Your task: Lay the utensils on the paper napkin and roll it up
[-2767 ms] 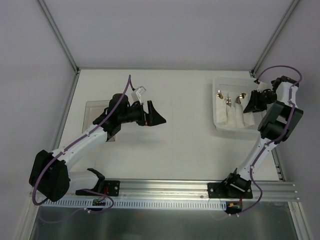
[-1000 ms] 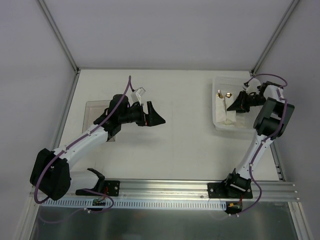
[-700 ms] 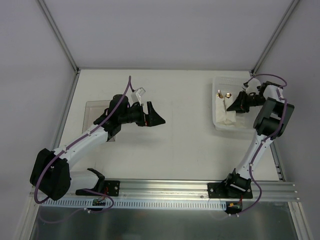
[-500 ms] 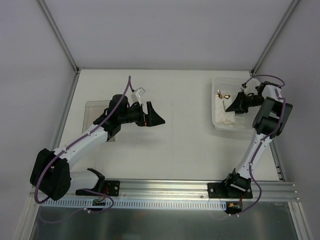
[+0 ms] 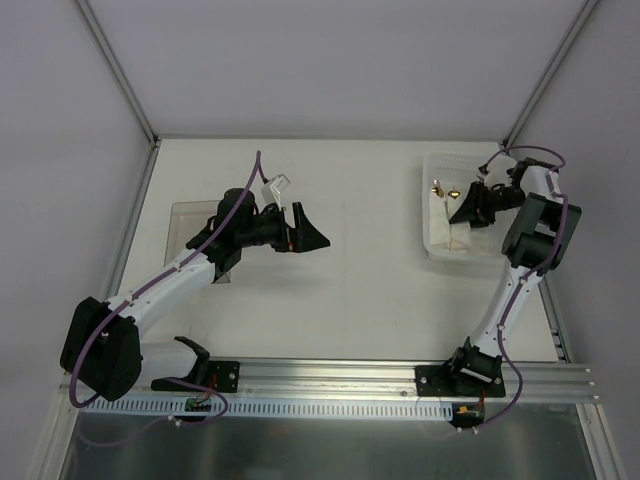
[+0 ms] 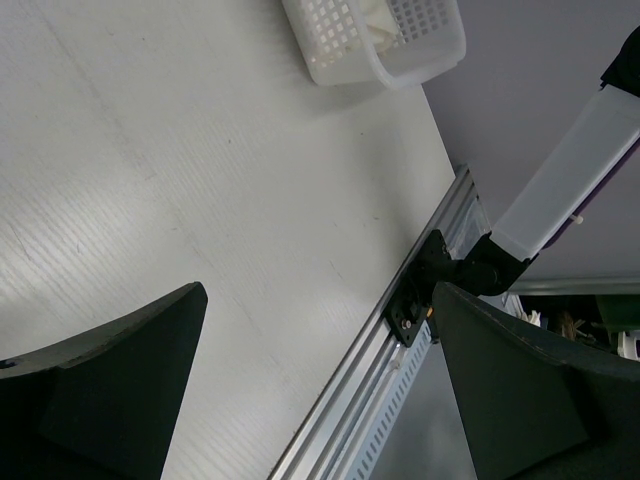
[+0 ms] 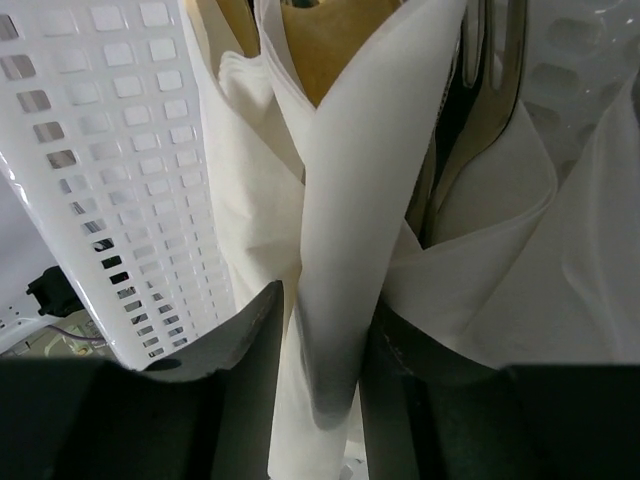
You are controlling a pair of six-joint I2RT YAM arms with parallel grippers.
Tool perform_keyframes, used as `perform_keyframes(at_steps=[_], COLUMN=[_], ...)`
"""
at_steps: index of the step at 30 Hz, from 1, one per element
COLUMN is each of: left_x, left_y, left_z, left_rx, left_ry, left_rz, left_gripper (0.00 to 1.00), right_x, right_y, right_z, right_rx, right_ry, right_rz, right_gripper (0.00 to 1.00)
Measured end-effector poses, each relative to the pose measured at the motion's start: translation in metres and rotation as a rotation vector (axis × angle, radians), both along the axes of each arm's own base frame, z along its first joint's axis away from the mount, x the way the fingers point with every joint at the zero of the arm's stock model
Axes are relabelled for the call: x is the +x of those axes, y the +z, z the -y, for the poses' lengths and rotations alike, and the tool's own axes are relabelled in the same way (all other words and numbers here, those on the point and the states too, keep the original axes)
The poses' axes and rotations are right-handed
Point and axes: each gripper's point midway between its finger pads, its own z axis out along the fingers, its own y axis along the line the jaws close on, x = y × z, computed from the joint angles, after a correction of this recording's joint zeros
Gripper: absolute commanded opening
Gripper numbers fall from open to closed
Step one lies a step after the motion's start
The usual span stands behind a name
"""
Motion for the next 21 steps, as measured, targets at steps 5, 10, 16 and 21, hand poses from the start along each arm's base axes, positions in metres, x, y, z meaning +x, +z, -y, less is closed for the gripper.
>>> perform_keyframes(at_steps=[5,10,16,21], left_x=[0.0,-0.001,-0.001,0.0], left_y=[0.0,-0.002,-0.001,-0.001], left_z=[0.0,0.0,0.0,0.0], left_rx=[0.0,0.002,0.001,-0.001], left_ry=[0.0,0.0,0.0,0.0], left_rz=[-0.001,-0.003,-0.003,-0.001], left_gripper=[0.99,0.99,0.99,0.99], right_x=[-0.002,-0.004,-0.006,-0.007], right_y=[0.001,0.003,0.006,0.006], right_z=[0.0,0.002,0.011,0.02], right_rx=[-0.009,-0.036,-0.109,-0.172], right_ry=[0.007,0.02,0.042,0.055], right_rz=[-0.008,-0.017,-0.021,-0.022], right_gripper=[0.45,0.51,0.57,0.62])
